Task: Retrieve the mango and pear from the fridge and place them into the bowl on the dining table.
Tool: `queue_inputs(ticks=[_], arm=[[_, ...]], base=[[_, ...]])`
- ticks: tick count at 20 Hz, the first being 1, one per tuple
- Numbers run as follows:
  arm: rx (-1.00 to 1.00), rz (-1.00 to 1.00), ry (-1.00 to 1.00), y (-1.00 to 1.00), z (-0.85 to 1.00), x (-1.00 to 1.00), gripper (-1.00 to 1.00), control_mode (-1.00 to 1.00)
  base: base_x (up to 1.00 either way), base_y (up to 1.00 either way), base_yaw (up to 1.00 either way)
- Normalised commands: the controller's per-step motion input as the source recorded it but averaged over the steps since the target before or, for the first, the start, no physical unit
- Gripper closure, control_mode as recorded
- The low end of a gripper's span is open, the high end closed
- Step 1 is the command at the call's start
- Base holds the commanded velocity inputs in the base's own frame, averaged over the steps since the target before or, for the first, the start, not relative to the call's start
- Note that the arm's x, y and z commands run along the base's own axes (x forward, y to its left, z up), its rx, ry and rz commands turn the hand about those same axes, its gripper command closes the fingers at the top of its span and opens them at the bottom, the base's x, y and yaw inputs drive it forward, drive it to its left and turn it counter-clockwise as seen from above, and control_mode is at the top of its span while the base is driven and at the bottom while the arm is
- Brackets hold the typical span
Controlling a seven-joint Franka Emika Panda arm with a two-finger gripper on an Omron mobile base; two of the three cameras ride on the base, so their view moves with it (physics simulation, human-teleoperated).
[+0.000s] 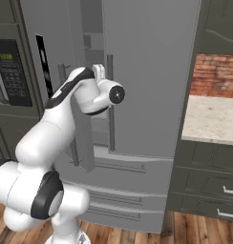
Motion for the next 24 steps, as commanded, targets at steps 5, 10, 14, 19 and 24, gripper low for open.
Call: queue_inputs(ticks=[5,10,14,19,24], arm=[[0.00,0.00,0.00,-0.07,0.00,0.34,-1.00,-1.00],[0.00,0.00,0.02,0.06,0.00,0.57,-1.00,-1.00],[0.00,0.05,0.09,0.29,0.00,0.57,-1.00,-1.00],[0.00,0.18,0.15,0.81,-0.05,-0.11,-1.00,-1.00],[-0.04,0.31,0.03,1.00,-0.29,-0.96,-1.00,-1.00]], base=[[0.00,0.00,0.00],[0.00,0.00,0.00],[0.00,0.00,0.00],[0.00,0.00,0.00],[0.00,0.00,0.00]])
